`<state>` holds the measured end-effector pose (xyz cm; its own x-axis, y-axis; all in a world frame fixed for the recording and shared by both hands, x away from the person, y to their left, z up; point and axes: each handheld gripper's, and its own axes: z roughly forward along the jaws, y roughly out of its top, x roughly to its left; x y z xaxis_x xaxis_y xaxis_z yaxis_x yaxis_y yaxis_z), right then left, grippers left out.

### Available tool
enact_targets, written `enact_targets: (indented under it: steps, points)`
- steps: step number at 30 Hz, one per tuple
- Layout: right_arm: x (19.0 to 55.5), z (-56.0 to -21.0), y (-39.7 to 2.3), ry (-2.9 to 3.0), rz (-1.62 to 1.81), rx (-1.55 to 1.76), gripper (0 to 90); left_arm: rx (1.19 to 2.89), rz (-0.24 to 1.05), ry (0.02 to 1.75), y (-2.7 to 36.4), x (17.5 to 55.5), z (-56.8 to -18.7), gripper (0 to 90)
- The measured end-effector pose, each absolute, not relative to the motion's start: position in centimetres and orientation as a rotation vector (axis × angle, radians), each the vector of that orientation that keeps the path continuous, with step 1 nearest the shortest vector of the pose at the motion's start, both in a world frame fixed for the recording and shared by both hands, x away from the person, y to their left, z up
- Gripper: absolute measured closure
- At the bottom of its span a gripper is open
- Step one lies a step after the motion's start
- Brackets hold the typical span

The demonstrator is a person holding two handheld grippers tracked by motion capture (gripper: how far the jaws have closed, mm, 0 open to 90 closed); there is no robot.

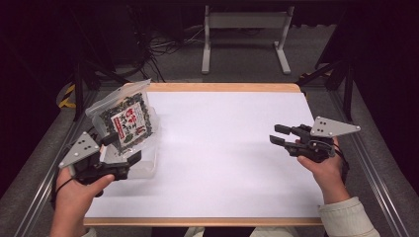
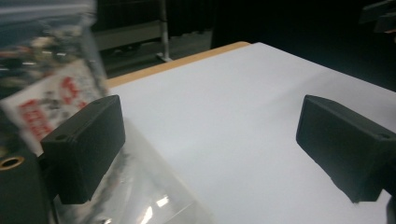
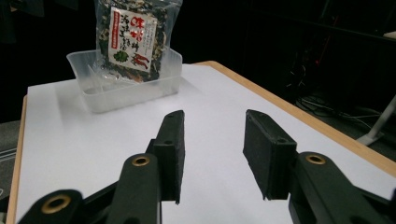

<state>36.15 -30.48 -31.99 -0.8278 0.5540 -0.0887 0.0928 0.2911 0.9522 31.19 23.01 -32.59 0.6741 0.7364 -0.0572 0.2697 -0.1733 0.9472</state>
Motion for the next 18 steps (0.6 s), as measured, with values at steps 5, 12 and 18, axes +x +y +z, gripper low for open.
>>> enact_targets:
  steps: [5,12,18]
  points:
    - [36.0,-32.7,-31.3,2.147,1.591,0.631,55.4,1.725,0.410,0.763,20.7,32.3,-33.9,10.1]
    - [35.6,-34.1,-31.9,2.135,1.582,0.666,51.6,1.723,0.328,0.705,17.6,33.7,-36.4,12.1]
    - [35.4,-35.2,-32.2,2.129,1.580,0.693,49.4,1.736,0.286,0.656,14.7,34.2,-38.5,12.1]
